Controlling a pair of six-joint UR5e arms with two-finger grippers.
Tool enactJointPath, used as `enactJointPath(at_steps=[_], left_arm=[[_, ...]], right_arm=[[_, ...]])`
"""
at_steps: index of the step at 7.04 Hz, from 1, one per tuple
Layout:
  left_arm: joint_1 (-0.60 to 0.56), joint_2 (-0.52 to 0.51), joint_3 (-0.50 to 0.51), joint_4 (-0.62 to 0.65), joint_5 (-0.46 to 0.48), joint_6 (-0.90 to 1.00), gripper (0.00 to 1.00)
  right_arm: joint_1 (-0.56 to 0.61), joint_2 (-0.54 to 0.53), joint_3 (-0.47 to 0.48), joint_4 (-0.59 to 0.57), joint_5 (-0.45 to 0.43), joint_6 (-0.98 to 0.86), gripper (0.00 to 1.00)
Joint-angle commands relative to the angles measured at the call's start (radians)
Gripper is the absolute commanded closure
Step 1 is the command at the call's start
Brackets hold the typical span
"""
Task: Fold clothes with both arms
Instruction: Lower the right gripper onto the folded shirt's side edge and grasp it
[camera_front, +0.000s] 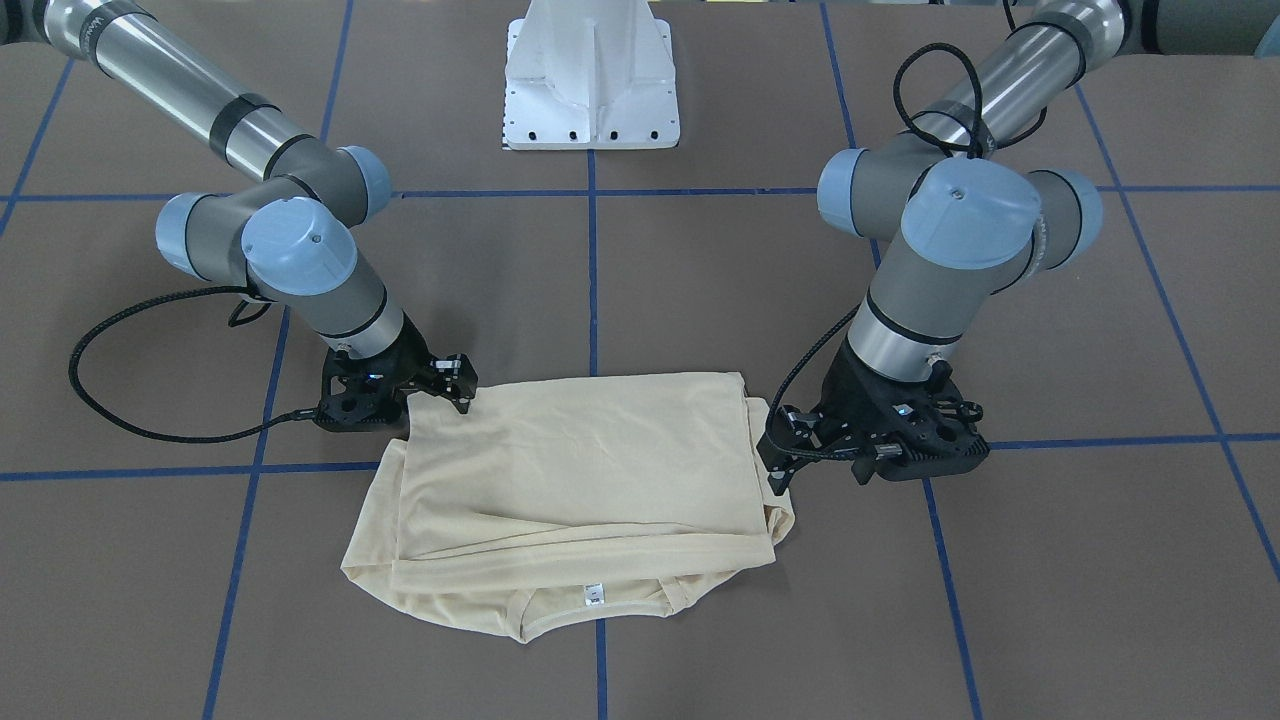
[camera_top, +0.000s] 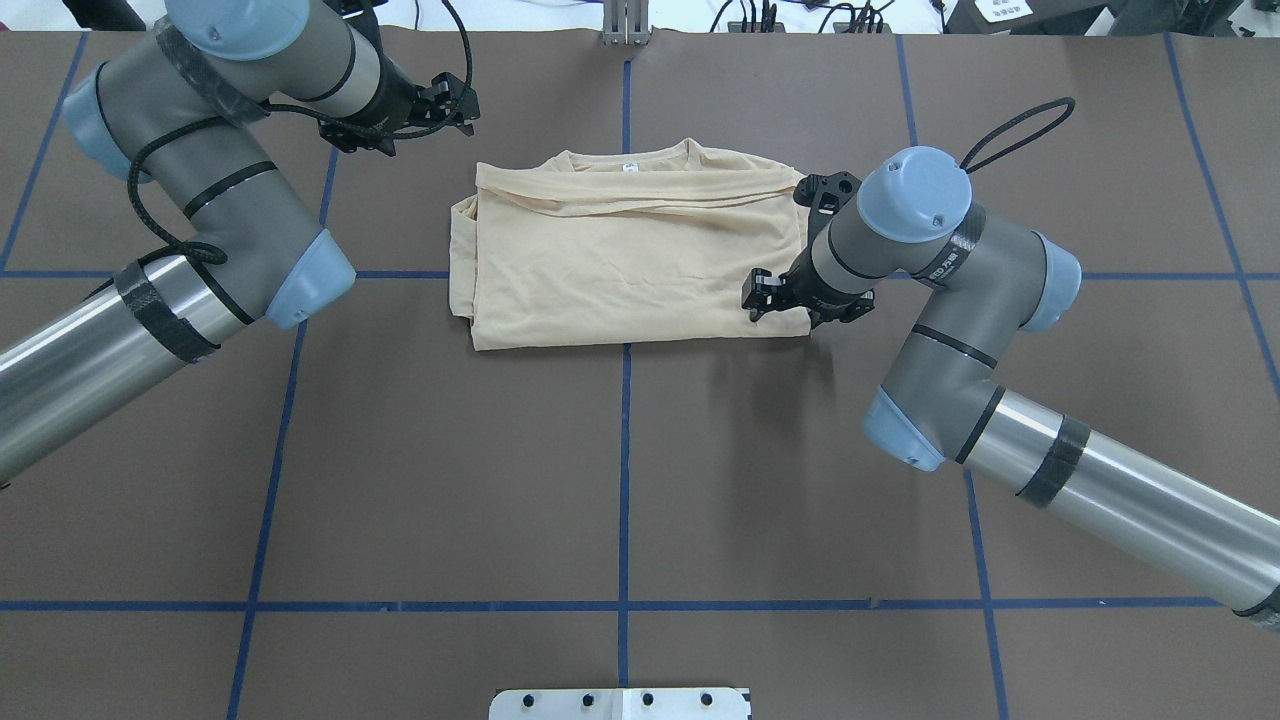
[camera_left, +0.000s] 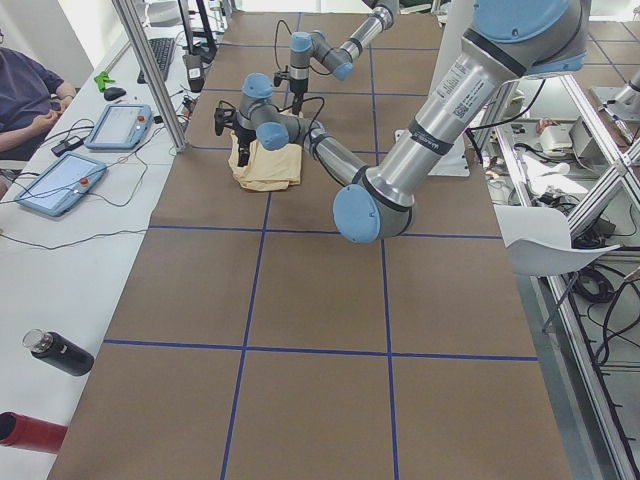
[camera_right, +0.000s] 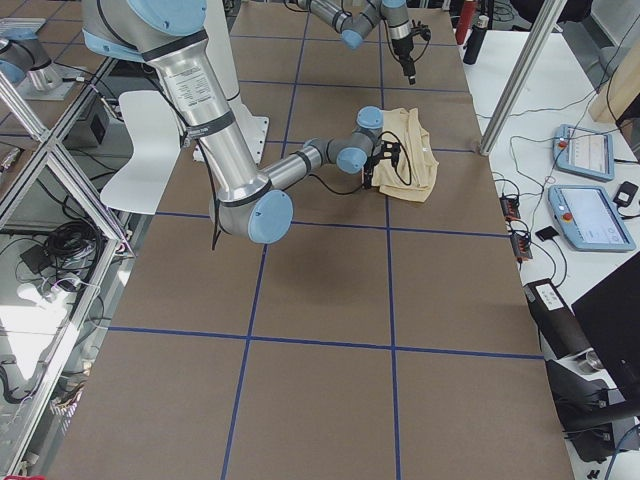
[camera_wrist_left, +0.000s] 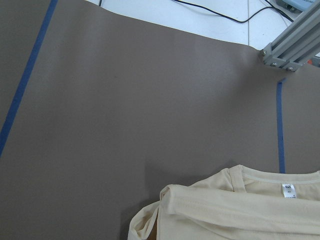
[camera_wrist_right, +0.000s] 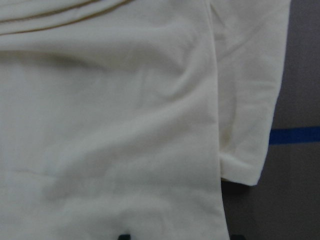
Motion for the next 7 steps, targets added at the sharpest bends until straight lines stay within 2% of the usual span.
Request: enactJointPath(at_steps=[1,3,4,7], left_arm=[[0.001,0.001,0.0,-0.001,-0.002,0.0,0.02],[0.001,-0.001,-0.005,0.002,0.0,0.0,0.02],[0.001,0.001,-0.005,0.002,0.0,0.0,0.02],[-0.001,0.008,-0.028,0.008,0.001,0.0,0.02]], right_arm=[[0.005,-0.009,0.004,0.0,0.01,0.0,1.0],[0.007,-0.049,0.059,0.0,0.015,-0.001,1.0],[0.011,-0.066,0.082,0.002,0.051,-0.006,1.0],[-0.07,-0.2,0.277,-0.002,0.056,0.005,1.0]])
